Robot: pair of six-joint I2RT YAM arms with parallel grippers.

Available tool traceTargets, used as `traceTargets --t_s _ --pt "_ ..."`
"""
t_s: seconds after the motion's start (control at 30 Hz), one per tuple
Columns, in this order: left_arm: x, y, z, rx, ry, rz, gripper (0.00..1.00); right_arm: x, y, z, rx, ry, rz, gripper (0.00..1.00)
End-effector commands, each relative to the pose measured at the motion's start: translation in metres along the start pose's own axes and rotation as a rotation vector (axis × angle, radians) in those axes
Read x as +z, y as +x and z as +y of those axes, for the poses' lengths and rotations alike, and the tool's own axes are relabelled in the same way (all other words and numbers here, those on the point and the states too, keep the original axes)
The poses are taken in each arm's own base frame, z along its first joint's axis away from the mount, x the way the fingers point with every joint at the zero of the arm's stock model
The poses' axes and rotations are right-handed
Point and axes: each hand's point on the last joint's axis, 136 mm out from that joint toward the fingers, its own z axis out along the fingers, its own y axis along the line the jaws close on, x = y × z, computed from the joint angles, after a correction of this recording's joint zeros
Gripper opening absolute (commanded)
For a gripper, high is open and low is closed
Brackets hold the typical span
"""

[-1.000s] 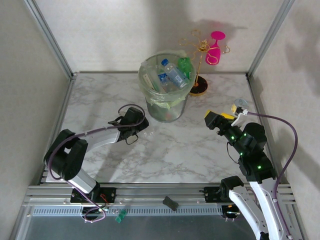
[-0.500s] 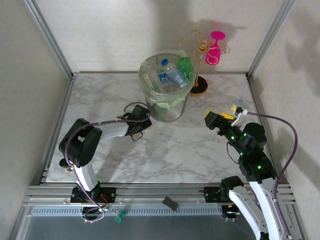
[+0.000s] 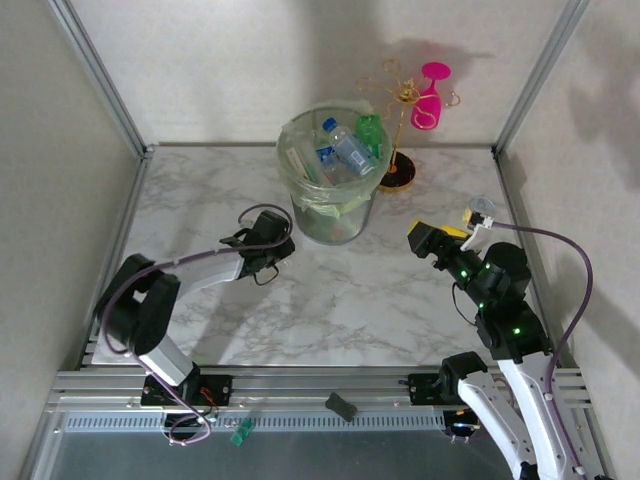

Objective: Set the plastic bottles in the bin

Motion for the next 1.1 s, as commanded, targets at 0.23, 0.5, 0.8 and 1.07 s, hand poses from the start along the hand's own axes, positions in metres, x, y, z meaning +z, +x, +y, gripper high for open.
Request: traceTargets --t_s 0.23,0.5,0.8,1.07 --pt "-0.106 -0.070 -0.024 0.031 0.089 -0.282 0.40 0.000 -0.010 0.006 -0.005 -0.019 -0.030 0.94" --pt "-0.178 -0.105 -0.092 0.176 0.216 -0.407 0.36 -0.001 -0.012 0.006 -0.008 -0.013 -0.036 0.93" --pt "-0.228 -0.137 -0.141 0.247 0.309 -0.510 0.31 -0.004 -0.007 0.002 -0.003 -0.002 -0.029 0.93" --pt "-0.242 -0.156 -0.183 0.307 0.357 -0.556 0.31 -0.003 -0.005 0.000 0.001 0.001 -0.029 0.93"
